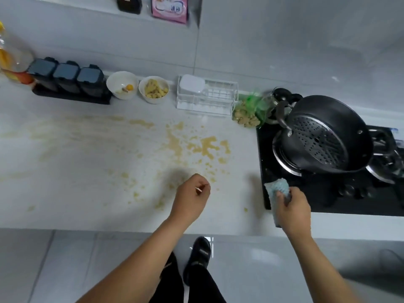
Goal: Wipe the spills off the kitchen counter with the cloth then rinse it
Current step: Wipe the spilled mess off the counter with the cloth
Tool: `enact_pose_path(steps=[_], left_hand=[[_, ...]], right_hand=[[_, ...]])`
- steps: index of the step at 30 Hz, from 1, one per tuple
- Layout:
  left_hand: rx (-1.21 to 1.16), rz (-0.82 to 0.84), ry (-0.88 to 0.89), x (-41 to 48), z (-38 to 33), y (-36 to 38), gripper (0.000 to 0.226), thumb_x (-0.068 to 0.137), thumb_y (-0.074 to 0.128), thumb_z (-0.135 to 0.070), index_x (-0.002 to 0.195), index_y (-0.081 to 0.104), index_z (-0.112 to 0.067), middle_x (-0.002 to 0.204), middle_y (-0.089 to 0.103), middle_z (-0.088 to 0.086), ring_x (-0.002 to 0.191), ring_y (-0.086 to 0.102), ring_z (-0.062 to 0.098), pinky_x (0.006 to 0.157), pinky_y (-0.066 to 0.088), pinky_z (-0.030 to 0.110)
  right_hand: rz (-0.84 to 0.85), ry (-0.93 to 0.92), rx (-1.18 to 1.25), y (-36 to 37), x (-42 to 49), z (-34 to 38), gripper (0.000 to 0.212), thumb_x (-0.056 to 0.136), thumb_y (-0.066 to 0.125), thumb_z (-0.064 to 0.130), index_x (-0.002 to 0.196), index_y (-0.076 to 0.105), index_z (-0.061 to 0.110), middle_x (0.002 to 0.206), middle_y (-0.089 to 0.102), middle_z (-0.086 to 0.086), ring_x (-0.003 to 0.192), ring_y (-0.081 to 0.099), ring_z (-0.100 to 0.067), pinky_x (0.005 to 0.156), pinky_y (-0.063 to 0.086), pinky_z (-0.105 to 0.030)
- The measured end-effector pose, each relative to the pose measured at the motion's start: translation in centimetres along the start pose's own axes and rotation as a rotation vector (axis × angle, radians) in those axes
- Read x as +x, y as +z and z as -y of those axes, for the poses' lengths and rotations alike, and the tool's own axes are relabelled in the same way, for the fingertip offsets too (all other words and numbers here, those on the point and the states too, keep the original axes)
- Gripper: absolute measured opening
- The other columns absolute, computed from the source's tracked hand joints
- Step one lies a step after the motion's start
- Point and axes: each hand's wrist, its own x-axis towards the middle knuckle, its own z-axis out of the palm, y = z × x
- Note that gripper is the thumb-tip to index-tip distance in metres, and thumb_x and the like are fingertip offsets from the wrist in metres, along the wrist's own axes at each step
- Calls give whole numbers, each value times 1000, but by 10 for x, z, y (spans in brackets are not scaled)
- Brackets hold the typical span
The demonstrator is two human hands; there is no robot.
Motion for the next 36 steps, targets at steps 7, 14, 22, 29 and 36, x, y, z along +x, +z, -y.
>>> enact_pose_path(steps=[7, 14, 22, 29, 36], left_hand=[[19, 130, -297, -24, 57, 19, 27, 96, 63, -23, 72, 58, -12, 63, 71, 5, 42, 64, 13, 37, 39, 18], [98, 194, -375, -34, 84, 39, 23, 98, 55, -25, 82, 63, -10, 69, 73, 18, 48, 69, 15, 44, 47, 23], [153, 90, -364, -47, 97, 47, 47, 101, 49, -23, 56, 45, -11, 57, 64, 22, 57, 70, 35, 51, 54, 48], [144, 51, -397, -57, 94, 53, 43, 100, 47, -28, 60, 45, -13, 58, 52, 10, 56, 57, 23, 55, 38, 33], [168, -290, -410, -71, 100, 78, 49, 100, 54, -28, 55, 47, -9, 53, 55, 10, 48, 47, 17, 54, 35, 29]], right_hand=[[18, 95, -231, 100, -50, -39, 39, 92, 59, 8, 130, 55, 12, 112, 52, -15, 99, 51, -37, 70, 49, -46], [119, -242, -290, 105, -61, -39, 43, 86, 65, 5, 129, 62, 8, 111, 56, -15, 97, 53, -35, 72, 53, -43], [160, -344, -251, 112, -73, -25, 44, 88, 64, 4, 132, 58, 7, 107, 57, -12, 95, 53, -30, 77, 52, -39], [197, -231, -237, 109, -46, -9, 37, 87, 59, 1, 124, 62, 0, 101, 58, -16, 86, 57, -34, 71, 52, -43], [290, -447, -240, 97, 30, -25, 37, 87, 62, 4, 124, 63, 3, 111, 61, -15, 95, 62, -36, 79, 52, -41]])
